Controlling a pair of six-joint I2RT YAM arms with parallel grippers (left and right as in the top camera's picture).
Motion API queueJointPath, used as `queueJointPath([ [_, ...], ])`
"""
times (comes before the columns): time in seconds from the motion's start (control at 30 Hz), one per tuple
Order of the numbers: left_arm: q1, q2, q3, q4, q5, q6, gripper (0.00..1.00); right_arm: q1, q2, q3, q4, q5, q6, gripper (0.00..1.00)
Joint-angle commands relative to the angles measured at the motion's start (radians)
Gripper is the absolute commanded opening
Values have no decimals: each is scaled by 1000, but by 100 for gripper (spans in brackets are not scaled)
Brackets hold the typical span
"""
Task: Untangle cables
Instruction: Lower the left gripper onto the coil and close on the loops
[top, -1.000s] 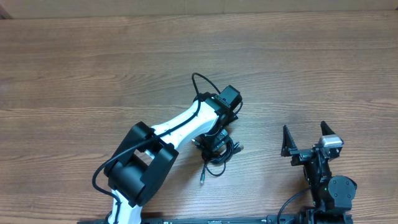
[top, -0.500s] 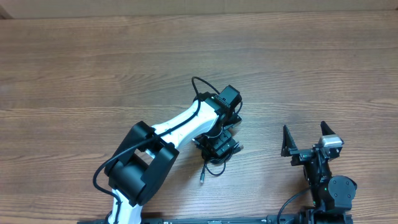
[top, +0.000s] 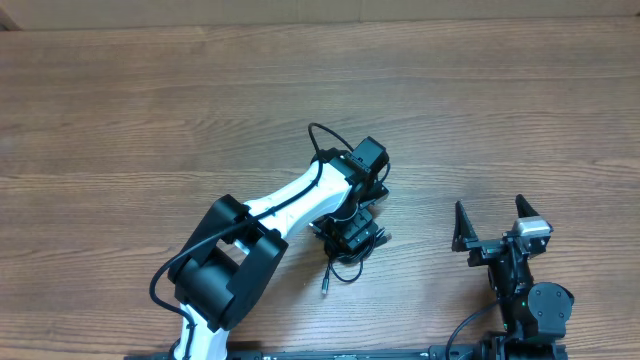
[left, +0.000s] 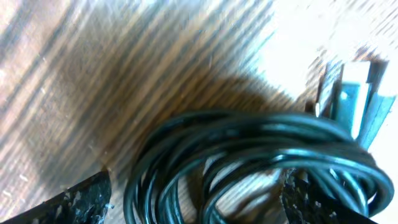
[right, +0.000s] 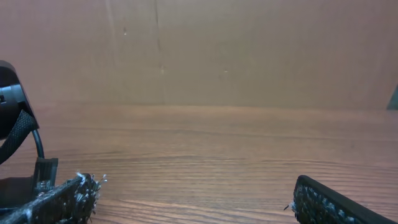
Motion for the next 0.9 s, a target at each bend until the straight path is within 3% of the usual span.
queueJointPath([
  [0.0,-8,19,-5,16,10,23,88,8,-12,-11,3,13,-4,100],
  [0.87,-8,19,-87,73,-5,23,96,8,-12,-11,3,13,-4,100],
])
